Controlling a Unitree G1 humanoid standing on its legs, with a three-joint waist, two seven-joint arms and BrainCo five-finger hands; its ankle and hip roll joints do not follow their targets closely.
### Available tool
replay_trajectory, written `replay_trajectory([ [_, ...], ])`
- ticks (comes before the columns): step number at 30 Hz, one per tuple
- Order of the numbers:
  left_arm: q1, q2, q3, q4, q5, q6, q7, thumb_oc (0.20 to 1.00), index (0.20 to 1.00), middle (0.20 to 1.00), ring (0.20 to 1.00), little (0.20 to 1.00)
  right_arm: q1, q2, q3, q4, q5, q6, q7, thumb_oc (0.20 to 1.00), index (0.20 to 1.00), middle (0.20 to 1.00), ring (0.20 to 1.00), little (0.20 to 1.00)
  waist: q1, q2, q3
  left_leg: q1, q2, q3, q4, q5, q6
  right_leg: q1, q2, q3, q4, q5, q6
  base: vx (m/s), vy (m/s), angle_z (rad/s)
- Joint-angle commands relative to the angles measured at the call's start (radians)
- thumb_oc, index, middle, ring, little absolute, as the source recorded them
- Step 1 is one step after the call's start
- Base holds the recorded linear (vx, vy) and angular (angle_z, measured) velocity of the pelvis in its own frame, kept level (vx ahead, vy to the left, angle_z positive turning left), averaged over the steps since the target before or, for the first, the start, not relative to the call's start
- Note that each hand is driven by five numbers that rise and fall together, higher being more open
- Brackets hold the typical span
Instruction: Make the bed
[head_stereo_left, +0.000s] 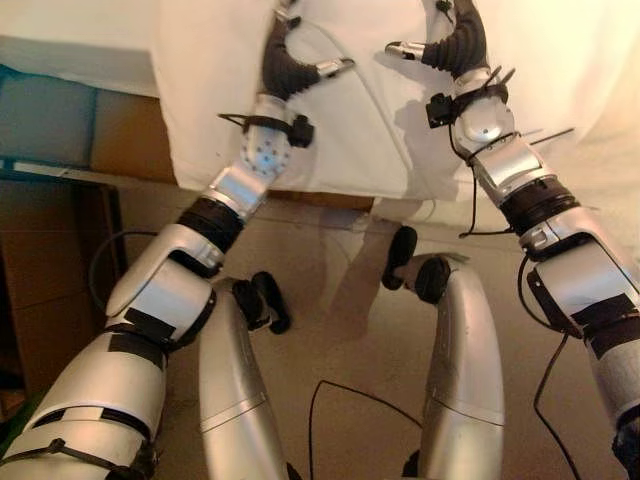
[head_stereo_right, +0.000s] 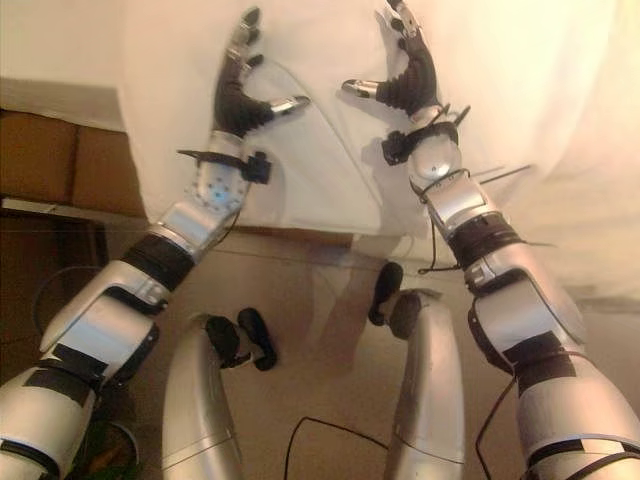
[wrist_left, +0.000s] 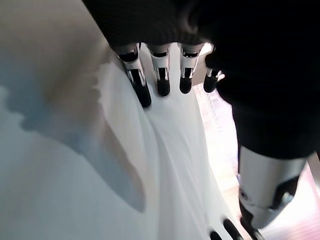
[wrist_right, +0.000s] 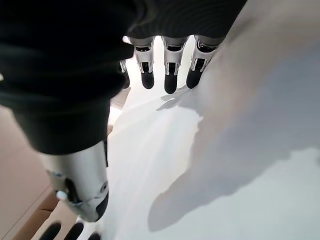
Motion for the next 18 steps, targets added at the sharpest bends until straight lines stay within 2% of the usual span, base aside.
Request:
replay_trajectory([
  [1, 0.007, 0.105, 0.089, 0.119, -0.011, -0.008, 0.071, 1.000, 1.000, 1.000, 1.000, 1.000, 0.027, -0.044, -0.079, 0.177, 0.027, -0.012, -0.067, 1.000, 1.000, 1.000, 1.000, 1.000, -0.004, -0.004, -0.023, 0.020, -0.022, 0.069, 0.016, 0.029, 0.070, 0.037, -0.011, 0.062, 0.242, -0.235, 0.110, 0.07, -0.030, 0.04],
  [6, 0.069, 0.179, 0.152, 0.126, -0.034, -0.019, 0.091, 1.000, 1.000, 1.000, 1.000, 1.000, 0.087, -0.100, -0.120, 0.251, 0.035, 0.006, -0.072, 1.000, 1.000, 1.000, 1.000, 1.000, -0.004, -0.002, -0.023, -0.009, -0.019, 0.063, 0.065, 0.015, 0.067, 0.012, -0.018, 0.069, 0.294, -0.264, 0.108, 0.06, -0.016, 0.05],
  [8, 0.113, 0.227, 0.197, 0.127, -0.048, -0.023, 0.099, 1.000, 1.000, 1.000, 1.000, 1.000, 0.146, -0.141, -0.180, 0.275, 0.075, 0.006, -0.077, 1.000, 1.000, 1.000, 1.000, 1.000, -0.004, 0.000, -0.023, -0.023, -0.019, 0.060, 0.076, 0.014, 0.066, 0.003, -0.017, 0.069, 0.306, -0.273, 0.105, 0.04, -0.011, 0.03],
  [13, 0.176, 0.297, 0.278, 0.105, -0.092, -0.036, 0.107, 1.000, 1.000, 1.000, 1.000, 1.000, 0.265, -0.207, -0.251, 0.286, 0.088, 0.009, -0.077, 1.000, 1.000, 1.000, 1.000, 1.000, -0.010, -0.001, -0.023, -0.047, -0.015, 0.054, 0.091, 0.007, 0.068, -0.012, -0.011, 0.075, 0.315, -0.275, 0.106, 0.03, -0.004, 0.04],
  [18, 0.232, 0.361, 0.318, 0.061, -0.077, -0.037, 0.107, 1.000, 1.000, 1.000, 1.000, 1.000, 0.366, -0.269, -0.315, 0.270, 0.061, 0.015, -0.098, 1.000, 1.000, 1.000, 1.000, 1.000, -0.014, 0.000, -0.023, -0.063, -0.014, 0.049, 0.096, 0.007, 0.068, -0.024, -0.012, 0.077, 0.323, -0.281, 0.107, 0.01, 0.002, 0.04],
])
